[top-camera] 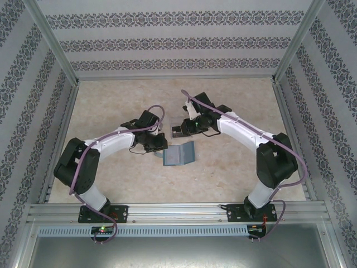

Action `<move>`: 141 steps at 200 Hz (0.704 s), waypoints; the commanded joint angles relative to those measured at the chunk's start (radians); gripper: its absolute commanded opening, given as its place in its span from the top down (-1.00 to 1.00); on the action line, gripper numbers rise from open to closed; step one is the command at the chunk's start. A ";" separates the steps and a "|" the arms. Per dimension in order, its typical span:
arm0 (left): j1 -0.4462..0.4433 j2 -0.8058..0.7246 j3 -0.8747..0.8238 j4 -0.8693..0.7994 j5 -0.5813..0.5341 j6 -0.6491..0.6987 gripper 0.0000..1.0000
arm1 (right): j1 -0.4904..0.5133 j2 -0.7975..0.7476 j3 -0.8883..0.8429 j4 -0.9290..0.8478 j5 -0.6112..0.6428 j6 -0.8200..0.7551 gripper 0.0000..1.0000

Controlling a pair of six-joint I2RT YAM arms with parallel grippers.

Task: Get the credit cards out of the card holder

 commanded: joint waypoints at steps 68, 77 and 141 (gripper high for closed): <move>-0.016 0.095 0.026 -0.041 -0.019 0.037 0.95 | 0.083 0.029 -0.140 0.213 -0.128 0.374 0.63; -0.015 0.100 0.020 -0.041 -0.020 0.038 0.96 | 0.093 0.046 -0.140 0.232 -0.133 0.409 0.61; -0.015 0.096 -0.031 -0.015 -0.031 0.027 1.00 | 0.139 0.180 -0.085 0.238 -0.158 0.521 0.59</move>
